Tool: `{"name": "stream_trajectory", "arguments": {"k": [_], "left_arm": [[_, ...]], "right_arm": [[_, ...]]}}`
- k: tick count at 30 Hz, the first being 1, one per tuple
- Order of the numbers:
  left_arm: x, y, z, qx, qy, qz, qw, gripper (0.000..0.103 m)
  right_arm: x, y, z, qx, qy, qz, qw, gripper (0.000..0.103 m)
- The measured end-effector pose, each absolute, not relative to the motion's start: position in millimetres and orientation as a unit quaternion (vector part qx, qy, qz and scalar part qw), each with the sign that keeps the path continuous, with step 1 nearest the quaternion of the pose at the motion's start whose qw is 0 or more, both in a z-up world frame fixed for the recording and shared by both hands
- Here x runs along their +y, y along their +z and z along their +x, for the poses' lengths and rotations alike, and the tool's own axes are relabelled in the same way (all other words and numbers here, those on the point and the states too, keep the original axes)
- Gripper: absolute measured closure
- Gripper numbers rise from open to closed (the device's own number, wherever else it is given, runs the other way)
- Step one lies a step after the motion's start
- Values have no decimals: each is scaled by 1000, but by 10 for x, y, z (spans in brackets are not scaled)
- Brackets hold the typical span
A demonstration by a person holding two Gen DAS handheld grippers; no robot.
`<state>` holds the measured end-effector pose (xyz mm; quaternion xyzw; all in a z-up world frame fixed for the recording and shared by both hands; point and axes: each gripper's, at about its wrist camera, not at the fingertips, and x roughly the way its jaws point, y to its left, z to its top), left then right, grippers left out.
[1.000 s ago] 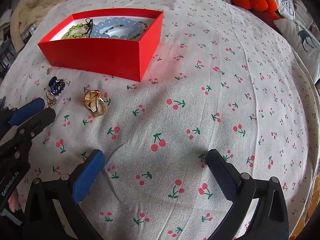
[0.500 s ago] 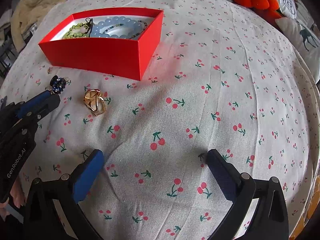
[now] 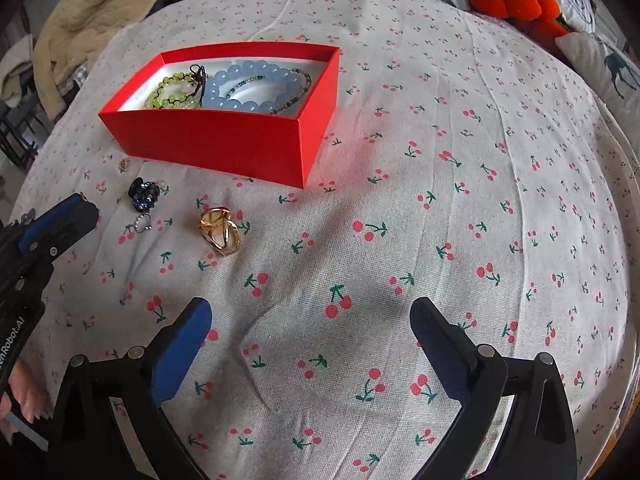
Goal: Organize jewelry
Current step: 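Move the left tool to the gold open-work ring and grasp it, then grasp the rose-gold ring with the right tool while the left tool holds its gold ring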
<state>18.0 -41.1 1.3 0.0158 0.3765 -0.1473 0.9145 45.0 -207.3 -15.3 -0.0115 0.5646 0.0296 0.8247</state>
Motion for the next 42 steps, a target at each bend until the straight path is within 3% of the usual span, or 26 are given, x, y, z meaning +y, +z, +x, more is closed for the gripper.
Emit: {"name": "stream_trajectory", "arguments": {"k": [9, 14, 24, 33, 42], "left_arm": [[-160, 133, 268, 408, -119, 15, 905, 89], [-81, 201, 321, 418, -101, 52, 901, 89], [62, 418, 489, 431, -99, 26, 897, 89], [187, 281, 688, 458, -104, -30, 882, 89], [291, 257, 956, 464, -124, -73, 874, 89]], "right_arm": [[-1750, -226, 663, 572, 45, -40, 818, 21], [-1607, -234, 817, 575, 52, -44, 815, 47], [-1444, -198, 950, 591, 48, -56, 803, 85], [-1428, -94, 927, 594, 57, -53, 801, 87], [-1655, 281, 942, 560, 60, 19, 826, 87]]}}
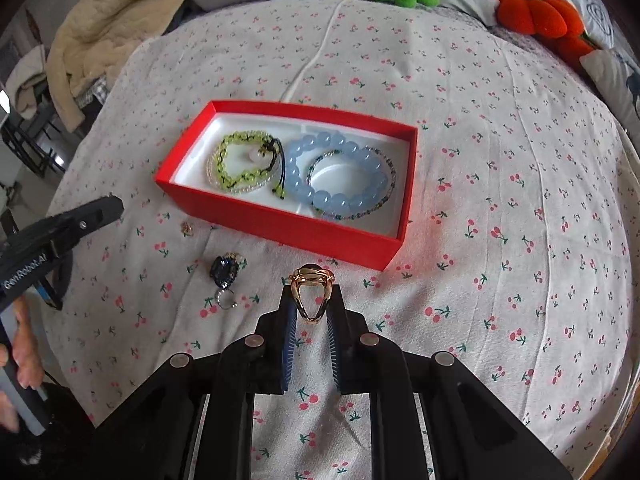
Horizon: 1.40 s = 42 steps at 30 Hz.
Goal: Organize jewelry
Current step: 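Grasp the rose-gold ring with the right tool while the left tool holds its gold ring, then carry both rings over the red box and lower them onto the bracelets, then open both tools to release the rings inside the box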
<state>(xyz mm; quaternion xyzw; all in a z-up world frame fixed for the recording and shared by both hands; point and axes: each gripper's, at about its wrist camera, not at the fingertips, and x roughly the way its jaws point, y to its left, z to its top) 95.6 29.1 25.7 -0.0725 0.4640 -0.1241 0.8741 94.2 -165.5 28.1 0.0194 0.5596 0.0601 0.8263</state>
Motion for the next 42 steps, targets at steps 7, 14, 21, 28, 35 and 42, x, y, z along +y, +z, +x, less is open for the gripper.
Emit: {"name": "stream_trajectory", "arguments": {"k": [7, 14, 21, 28, 35, 42], "left_arm": [[124, 398, 1125, 432, -161, -69, 885, 89], [-85, 332, 1291, 433, -182, -67, 880, 89], [-327, 282, 1378, 426, -207, -38, 880, 89], [-427, 128, 1495, 445, -206, -32, 871, 89], [-468, 60, 1543, 450, -201, -33, 870, 89], [-454, 88, 1527, 453, -202, -35, 868, 73]], "right_arm": [[-1755, 515, 1104, 523, 60, 67, 848, 87], [-1857, 389, 1373, 529, 42, 78, 844, 87], [-1948, 282, 1514, 526, 42, 77, 846, 87], [-2000, 236, 1585, 526, 45, 80, 846, 87], [-2041, 236, 1606, 526, 46, 85, 845, 87], [-2041, 244, 1610, 523, 42, 81, 848, 87]]}}
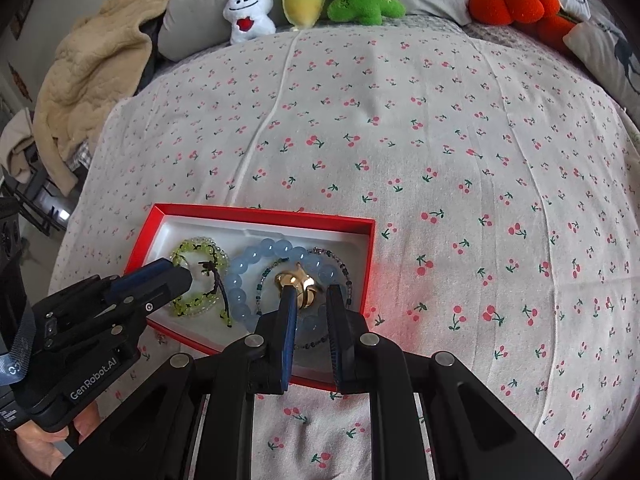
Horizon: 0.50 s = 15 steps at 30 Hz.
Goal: Organize jewelry
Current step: 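Open both tools to release the rings inside the box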
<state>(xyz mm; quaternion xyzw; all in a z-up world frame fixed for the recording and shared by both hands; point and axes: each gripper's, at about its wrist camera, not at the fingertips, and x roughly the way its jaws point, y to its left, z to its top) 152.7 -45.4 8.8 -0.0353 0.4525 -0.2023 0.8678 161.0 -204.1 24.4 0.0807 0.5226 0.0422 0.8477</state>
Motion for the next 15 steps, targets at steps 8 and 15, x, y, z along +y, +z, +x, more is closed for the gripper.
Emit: {"name": "stream_trajectory", "arguments": {"k": [8, 15], "left_arm": [[-361, 253, 1354, 437, -204, -34, 875, 60], [-249, 359, 1145, 427, -198, -25, 882, 45]], "right_arm": [[-2084, 340, 1585, 504, 44, 86, 858, 86], [-2110, 525, 1437, 491, 42, 86, 866, 83]]}}
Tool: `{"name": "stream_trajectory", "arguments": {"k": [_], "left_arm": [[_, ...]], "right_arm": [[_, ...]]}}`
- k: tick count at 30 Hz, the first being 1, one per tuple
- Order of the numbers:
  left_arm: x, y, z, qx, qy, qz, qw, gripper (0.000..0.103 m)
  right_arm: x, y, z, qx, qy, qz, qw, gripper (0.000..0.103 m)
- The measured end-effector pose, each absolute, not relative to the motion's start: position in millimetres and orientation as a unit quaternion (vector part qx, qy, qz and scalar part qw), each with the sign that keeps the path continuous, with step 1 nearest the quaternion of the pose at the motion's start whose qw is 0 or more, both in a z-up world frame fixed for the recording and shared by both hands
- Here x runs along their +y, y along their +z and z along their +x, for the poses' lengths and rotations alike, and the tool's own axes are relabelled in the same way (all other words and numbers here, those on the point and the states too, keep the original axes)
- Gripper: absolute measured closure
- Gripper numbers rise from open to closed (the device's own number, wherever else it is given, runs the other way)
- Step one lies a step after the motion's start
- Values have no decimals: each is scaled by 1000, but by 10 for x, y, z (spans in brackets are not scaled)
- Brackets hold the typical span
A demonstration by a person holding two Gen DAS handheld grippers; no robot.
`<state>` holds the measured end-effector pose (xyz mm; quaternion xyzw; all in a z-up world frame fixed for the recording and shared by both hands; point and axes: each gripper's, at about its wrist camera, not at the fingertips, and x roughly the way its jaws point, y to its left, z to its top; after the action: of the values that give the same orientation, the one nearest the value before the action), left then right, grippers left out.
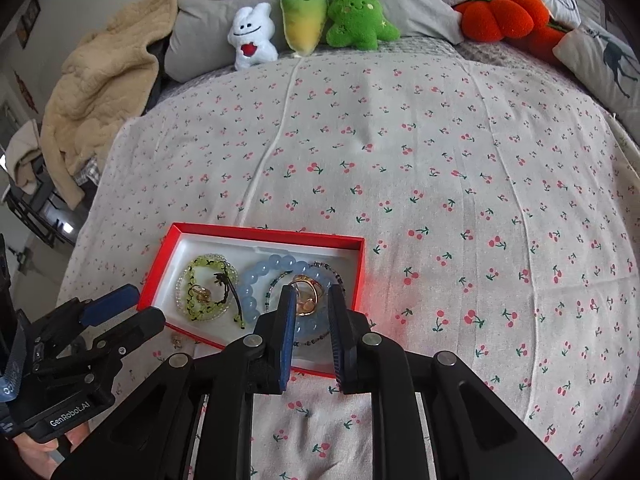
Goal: Organize jewelry
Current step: 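Open both tools to release the rings inside the box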
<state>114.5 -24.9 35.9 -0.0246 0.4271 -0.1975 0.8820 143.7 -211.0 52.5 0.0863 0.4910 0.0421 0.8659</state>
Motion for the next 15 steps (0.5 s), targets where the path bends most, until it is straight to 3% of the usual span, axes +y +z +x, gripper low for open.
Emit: {"name": "stream_trajectory", "arguments": {"k": [3, 8, 15], "left_arm": [[-199, 379, 1042, 425, -190, -17, 885, 36], [-122, 362, 861, 429, -179, 0, 886, 24], [-22, 248, 675, 450, -158, 14, 879, 18]], "right_arm": [[-2112, 591, 1337, 488, 38, 82, 868, 74], [-2133, 671, 1137, 483, 33, 86, 871, 46], [-2171, 661, 824, 489, 28, 115, 864, 34]]}}
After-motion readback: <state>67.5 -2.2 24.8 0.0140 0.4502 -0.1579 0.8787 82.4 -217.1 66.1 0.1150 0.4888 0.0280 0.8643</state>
